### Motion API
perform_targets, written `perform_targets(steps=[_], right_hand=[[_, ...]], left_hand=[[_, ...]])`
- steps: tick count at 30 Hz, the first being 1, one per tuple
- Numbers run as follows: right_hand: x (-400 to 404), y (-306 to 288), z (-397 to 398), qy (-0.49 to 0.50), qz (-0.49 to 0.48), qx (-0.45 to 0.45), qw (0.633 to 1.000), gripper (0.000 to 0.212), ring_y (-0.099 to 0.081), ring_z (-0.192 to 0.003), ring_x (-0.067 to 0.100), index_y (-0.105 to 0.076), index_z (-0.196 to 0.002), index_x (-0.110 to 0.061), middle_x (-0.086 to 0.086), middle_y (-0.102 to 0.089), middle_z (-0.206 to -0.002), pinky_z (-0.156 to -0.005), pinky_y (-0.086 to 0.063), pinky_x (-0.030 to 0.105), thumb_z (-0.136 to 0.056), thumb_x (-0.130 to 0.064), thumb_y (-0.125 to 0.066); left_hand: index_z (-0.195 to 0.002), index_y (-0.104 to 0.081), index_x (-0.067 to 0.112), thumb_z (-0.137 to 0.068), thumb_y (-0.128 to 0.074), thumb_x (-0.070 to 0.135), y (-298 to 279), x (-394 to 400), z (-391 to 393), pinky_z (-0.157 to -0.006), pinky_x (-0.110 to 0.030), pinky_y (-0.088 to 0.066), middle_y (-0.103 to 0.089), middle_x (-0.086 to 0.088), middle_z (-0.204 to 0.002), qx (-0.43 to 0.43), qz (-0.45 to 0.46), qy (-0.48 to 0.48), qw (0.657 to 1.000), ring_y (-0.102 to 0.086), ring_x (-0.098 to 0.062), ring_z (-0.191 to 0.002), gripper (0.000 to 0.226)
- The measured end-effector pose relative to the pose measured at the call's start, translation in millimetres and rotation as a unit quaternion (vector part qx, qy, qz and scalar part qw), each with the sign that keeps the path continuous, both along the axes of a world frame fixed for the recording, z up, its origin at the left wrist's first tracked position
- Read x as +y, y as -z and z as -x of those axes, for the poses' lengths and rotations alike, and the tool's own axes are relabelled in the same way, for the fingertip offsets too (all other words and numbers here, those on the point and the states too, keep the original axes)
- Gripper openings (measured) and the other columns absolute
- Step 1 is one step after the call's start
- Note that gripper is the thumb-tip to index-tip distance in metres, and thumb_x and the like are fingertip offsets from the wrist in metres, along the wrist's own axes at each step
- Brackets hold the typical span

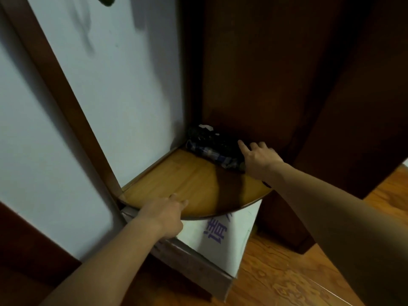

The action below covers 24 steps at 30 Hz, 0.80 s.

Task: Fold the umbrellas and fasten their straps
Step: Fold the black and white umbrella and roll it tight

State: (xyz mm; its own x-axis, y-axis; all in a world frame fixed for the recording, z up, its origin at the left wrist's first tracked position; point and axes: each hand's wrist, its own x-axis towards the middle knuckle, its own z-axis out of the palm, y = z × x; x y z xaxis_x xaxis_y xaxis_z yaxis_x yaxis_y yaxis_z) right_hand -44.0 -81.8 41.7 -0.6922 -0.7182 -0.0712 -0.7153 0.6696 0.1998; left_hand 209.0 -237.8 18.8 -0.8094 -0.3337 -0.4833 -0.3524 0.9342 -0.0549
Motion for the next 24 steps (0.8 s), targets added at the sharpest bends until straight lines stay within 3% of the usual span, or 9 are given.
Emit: perform_targets(steps=[3,4,6,7,9,11,16,20,24], right_hand=[[34,-24,-32,0.005,0.011,-0.018,1.000,0.054,-0.043,-0.129,0.038,-0.027,-0.156,-0.013,0.015,-0.044,-0.145,-0.100,-0.045,0.050,-0.106,-0.031,-0.038],[52,-32,-45,0.001,0.011,-0.029,1.000,0.045,-0.045,-0.126,0.037,-0.038,-0.149,-0.013,0.014,-0.047,-0.140,-0.099,-0.046,0.048,-0.106,-0.026,-0.039],[98,-47,-72,-0.009,0.004,-0.042,0.999,0.035,-0.049,-0.120,0.034,-0.049,-0.138,-0.015,0.011,-0.052,-0.134,-0.098,-0.048,0.047,-0.104,-0.022,-0.043],[125,-54,-86,-0.012,-0.001,-0.045,0.999,0.034,-0.051,-0.120,0.033,-0.051,-0.135,-0.015,0.010,-0.053,-0.132,-0.099,-0.048,0.047,-0.103,-0.024,-0.045],[187,-68,-114,0.001,-0.005,-0.063,0.998,0.034,-0.052,-0.123,0.034,-0.054,-0.134,-0.015,0.010,-0.055,-0.132,-0.098,-0.048,0.043,-0.104,-0.030,-0.046],[253,-82,-139,0.047,0.000,-0.083,0.995,0.034,-0.057,-0.120,0.033,-0.057,-0.132,-0.014,0.010,-0.058,-0.130,-0.086,-0.047,0.035,-0.105,-0.032,-0.047],[443,-99,-201,0.208,0.081,-0.086,0.971,0.037,-0.062,-0.114,0.034,-0.058,-0.135,-0.016,0.011,-0.064,-0.129,-0.087,-0.055,0.039,-0.103,-0.035,-0.051],[601,-77,-269,0.337,0.181,-0.050,0.923,0.035,-0.060,-0.115,0.034,-0.062,-0.130,-0.016,0.011,-0.064,-0.123,-0.092,-0.052,0.040,-0.100,-0.032,-0.053],[730,-19,-334,0.497,0.233,-0.062,0.834,0.038,-0.055,-0.118,0.035,-0.059,-0.132,-0.018,0.011,-0.055,-0.128,-0.099,-0.047,0.044,-0.097,-0.032,-0.053]], left_hand=[[-0.162,-0.012,0.034,-0.100,-0.042,0.021,-6,10,-2,-0.116,-0.042,-0.036,-0.010,-0.003,-0.170,-0.021,-0.001,-0.038,0.999,-0.025,-0.025,-0.152,0.070],[-0.161,-0.019,0.033,-0.100,-0.042,0.019,-10,19,-2,-0.111,-0.040,-0.041,-0.025,-0.006,-0.166,-0.029,0.010,-0.051,0.998,-0.037,-0.025,-0.145,0.066],[-0.146,-0.049,0.023,-0.098,-0.046,0.016,-23,51,5,-0.095,-0.035,-0.050,-0.057,-0.006,-0.132,-0.025,0.029,-0.066,0.997,-0.059,-0.023,-0.116,0.049],[-0.134,-0.058,0.018,-0.098,-0.048,0.017,-31,73,11,-0.091,-0.035,-0.051,-0.061,-0.006,-0.120,-0.005,0.032,-0.066,0.997,-0.061,-0.024,-0.108,0.038],[-0.122,-0.064,0.016,-0.097,-0.051,0.021,-47,128,29,-0.087,-0.037,-0.051,-0.064,-0.010,-0.120,0.076,0.008,-0.046,0.996,-0.063,-0.029,-0.107,0.030],[-0.113,-0.066,0.022,-0.095,-0.050,0.024,-63,199,49,-0.080,-0.037,-0.051,-0.066,-0.011,-0.120,0.163,-0.039,0.001,0.986,-0.064,-0.032,-0.101,0.025],[-0.116,-0.067,0.038,-0.098,-0.047,0.039,-102,427,53,-0.087,-0.040,-0.057,-0.068,0.003,-0.118,0.258,-0.196,0.154,0.934,-0.066,-0.025,-0.099,0.026],[-0.116,-0.071,0.029,-0.100,-0.051,0.029,-99,572,17,-0.088,-0.033,-0.053,-0.071,0.004,-0.120,0.227,-0.256,0.299,0.891,-0.065,-0.022,-0.108,0.026],[-0.134,-0.059,0.033,-0.097,-0.052,0.031,-53,663,-4,-0.095,-0.036,-0.053,-0.062,0.006,-0.136,0.174,-0.247,0.382,0.873,-0.060,-0.020,-0.119,0.038]])
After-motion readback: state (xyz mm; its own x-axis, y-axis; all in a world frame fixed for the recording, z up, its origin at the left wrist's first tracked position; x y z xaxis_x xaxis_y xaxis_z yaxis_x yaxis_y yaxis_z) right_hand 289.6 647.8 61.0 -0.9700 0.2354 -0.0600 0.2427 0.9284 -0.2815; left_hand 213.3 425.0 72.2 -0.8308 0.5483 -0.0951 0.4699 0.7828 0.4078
